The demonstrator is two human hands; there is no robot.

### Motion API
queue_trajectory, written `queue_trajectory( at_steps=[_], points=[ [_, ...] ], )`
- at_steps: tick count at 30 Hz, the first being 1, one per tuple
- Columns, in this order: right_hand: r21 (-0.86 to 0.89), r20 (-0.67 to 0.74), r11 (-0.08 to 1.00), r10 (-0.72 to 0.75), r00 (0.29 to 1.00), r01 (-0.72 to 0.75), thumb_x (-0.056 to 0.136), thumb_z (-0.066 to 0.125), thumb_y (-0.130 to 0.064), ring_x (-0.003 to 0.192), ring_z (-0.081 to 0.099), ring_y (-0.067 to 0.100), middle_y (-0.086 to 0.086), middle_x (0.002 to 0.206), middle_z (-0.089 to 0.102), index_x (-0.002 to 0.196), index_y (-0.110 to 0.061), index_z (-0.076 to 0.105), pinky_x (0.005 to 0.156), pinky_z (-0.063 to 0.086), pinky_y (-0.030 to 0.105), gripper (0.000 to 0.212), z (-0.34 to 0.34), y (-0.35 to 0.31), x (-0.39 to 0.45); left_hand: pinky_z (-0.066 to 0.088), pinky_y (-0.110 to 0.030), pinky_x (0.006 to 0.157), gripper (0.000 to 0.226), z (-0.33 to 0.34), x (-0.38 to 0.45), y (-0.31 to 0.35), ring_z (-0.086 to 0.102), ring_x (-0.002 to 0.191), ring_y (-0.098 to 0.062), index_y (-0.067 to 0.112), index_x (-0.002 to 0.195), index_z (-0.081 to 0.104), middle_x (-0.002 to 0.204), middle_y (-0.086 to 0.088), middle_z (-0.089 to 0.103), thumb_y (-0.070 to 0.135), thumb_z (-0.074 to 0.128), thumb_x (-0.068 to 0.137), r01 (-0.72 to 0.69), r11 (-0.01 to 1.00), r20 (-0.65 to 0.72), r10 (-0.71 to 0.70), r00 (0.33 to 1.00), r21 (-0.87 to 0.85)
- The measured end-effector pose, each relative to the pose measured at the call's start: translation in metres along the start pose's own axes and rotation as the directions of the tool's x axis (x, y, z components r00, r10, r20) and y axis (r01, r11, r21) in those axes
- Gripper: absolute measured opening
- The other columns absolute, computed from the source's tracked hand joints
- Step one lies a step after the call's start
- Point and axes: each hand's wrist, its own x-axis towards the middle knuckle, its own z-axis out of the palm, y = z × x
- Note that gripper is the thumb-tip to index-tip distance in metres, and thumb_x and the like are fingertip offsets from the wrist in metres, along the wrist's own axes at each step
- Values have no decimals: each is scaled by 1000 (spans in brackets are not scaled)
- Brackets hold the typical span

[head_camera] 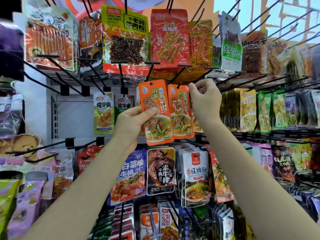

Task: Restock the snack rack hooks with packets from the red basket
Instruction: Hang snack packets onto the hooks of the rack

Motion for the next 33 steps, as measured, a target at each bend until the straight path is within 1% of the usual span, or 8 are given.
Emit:
queue_trajectory(
  at_steps=[4,7,11,15,23,26,29,33],
  points=[
    [132,313,990,14,950,-59,99,57,-42,54,51,13,5,63,56,80,2,65,52,40,26,49,-4,-15,-16,61,-39,76,4,12,1,6,75,79,-20,11,87,78,88,-7,79,12,79,83,-59,994,78,52,996,90],
    [163,363,982,30,931,-95,99,58,-41,68,65,31,21,79,70,87,5,67,64,53,46,49,-2,-14,-19,62,-41,81,17,25,5,11,75,79,-15,12,98,76,88,-1,79,19,81,84,-234,940,118,211,970,247],
    [178,312,956,171,935,-234,103,51,-39,83,69,35,24,97,72,95,-2,69,78,55,49,42,-3,-4,-5,43,-33,106,68,23,18,11,50,131,-17,24,145,46,139,3,55,57,64,89,-634,260,413,572,709,728],
    [105,339,961,206,918,-255,105,48,-40,68,57,17,11,75,66,79,-8,65,66,44,33,44,3,1,3,19,-51,121,80,21,30,13,10,156,-22,27,158,29,169,1,17,70,39,92,-639,-53,610,369,701,767],
    [16,330,974,207,921,-225,102,53,-41,82,64,36,21,88,68,95,3,62,77,53,47,45,10,20,10,0,-47,124,77,15,39,4,-11,156,-17,35,161,11,170,9,-7,69,32,96,-578,-179,604,173,778,796],
    [-157,217,984,-49,975,85,96,64,-36,78,56,23,3,88,57,112,-10,51,68,48,40,33,11,24,11,1,-50,125,76,11,43,2,-12,156,-18,37,161,9,170,9,-10,70,30,96,-554,-209,585,134,800,806],
    [-340,257,861,-301,918,378,93,69,-34,90,55,22,5,115,48,129,-19,49,67,48,36,44,8,28,1,2,-53,124,75,8,46,0,-13,156,-18,40,160,5,169,9,-14,70,30,96,-534,-235,566,99,818,812],
    [-377,446,851,-178,877,365,96,64,-38,104,54,26,9,127,46,148,-25,45,85,48,38,57,7,43,-13,5,-58,124,72,4,53,-5,-17,155,-19,42,160,-2,169,9,-16,67,28,99,-488,-204,507,51,860,849]
  ],
)
